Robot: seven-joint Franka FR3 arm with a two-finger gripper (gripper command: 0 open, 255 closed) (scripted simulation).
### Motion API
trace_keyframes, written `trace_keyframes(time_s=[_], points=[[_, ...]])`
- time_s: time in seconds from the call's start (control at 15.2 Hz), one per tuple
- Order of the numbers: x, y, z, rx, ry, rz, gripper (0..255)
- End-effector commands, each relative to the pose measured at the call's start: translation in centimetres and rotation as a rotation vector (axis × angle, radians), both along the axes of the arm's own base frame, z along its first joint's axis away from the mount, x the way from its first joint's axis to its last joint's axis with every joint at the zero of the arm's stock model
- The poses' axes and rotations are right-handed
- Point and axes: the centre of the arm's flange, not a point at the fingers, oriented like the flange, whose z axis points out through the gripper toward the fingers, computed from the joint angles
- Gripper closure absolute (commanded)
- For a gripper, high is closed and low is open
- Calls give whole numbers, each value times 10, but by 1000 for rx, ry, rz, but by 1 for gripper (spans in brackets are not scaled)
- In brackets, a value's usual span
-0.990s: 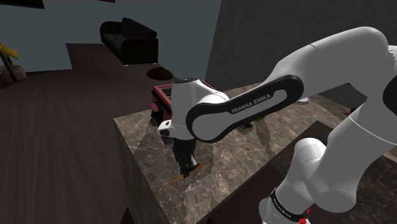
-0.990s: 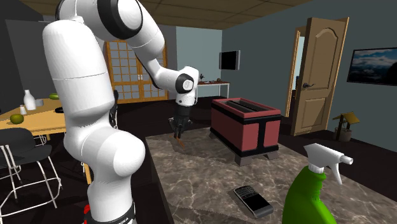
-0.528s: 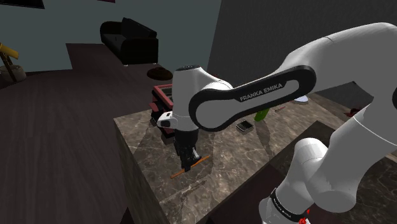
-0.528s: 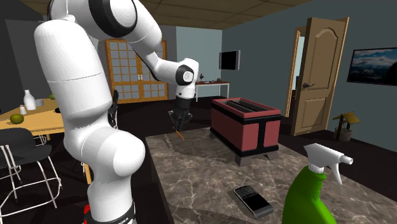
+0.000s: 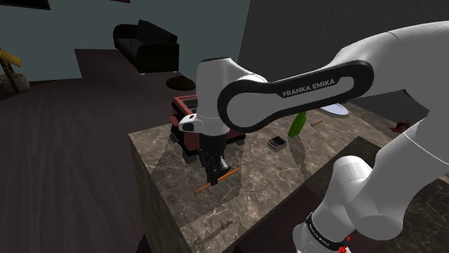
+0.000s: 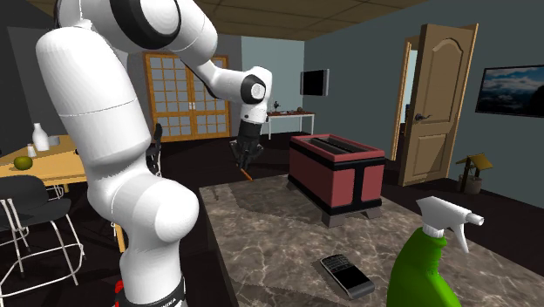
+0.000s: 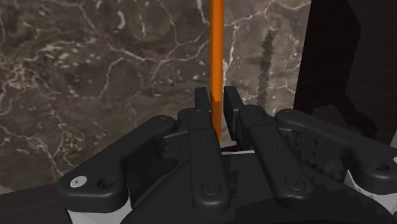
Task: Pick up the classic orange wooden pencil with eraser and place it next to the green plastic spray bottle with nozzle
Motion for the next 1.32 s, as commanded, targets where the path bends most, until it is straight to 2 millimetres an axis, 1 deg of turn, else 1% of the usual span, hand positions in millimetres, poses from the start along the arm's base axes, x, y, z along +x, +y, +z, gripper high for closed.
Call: trace_keyframes(time_s=[0.0,1.25], points=[[1,0,12,0,0,0,255],[1,0,112,0,0,0,255]])
